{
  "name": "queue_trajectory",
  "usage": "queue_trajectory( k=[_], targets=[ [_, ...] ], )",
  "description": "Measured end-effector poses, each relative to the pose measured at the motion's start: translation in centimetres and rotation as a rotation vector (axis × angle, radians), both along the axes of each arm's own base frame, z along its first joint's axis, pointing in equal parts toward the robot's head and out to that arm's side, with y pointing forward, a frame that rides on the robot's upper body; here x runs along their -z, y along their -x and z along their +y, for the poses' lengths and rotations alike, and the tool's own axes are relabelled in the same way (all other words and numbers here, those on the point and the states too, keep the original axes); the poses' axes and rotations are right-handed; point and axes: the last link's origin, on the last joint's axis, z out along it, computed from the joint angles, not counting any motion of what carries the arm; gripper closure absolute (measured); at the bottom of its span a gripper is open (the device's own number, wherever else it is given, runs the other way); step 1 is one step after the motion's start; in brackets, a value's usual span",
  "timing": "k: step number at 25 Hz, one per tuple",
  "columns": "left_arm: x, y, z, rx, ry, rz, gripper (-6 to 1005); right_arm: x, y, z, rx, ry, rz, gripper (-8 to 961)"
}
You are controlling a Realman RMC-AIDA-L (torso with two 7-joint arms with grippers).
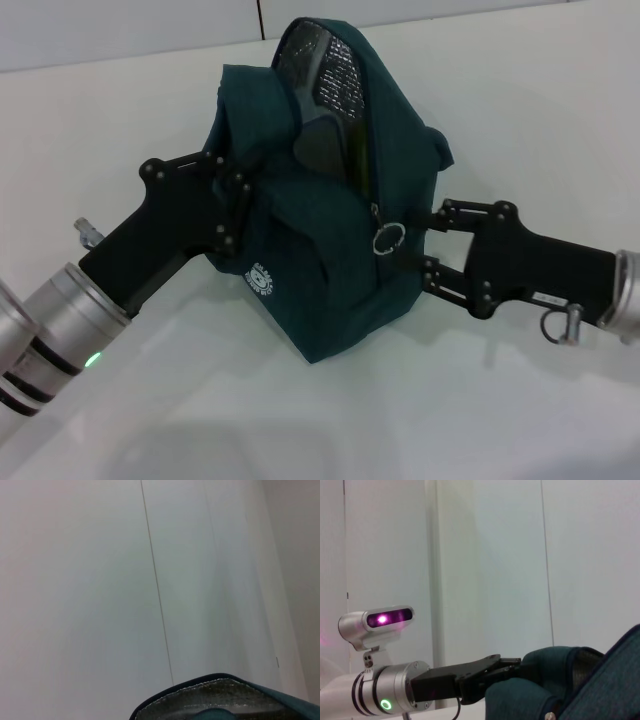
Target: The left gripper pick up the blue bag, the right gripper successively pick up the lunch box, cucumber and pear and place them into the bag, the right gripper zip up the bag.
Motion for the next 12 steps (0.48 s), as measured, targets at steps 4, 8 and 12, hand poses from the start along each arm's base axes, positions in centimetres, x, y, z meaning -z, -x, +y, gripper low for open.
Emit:
queue_trajectory(
  k=[4, 8, 12],
  targets=[
    [0.0, 0.0, 0.0, 0.001, 0.000, 0.000, 895, 0.4, 0.6, 0.6, -0.007, 0.013, -0.003, 565],
    [0.0, 0.0, 0.0, 0.002, 0.000, 0.000, 892, 0.9, 1.0, 1.0, -0.026, 0.038, -0.020, 575],
    [0.0, -0.1, 0.0, 0.002, 0.000, 0.000, 890, 1.2, 1.1, 0.9, -0.035, 0.053, -0.034, 585]
  ],
)
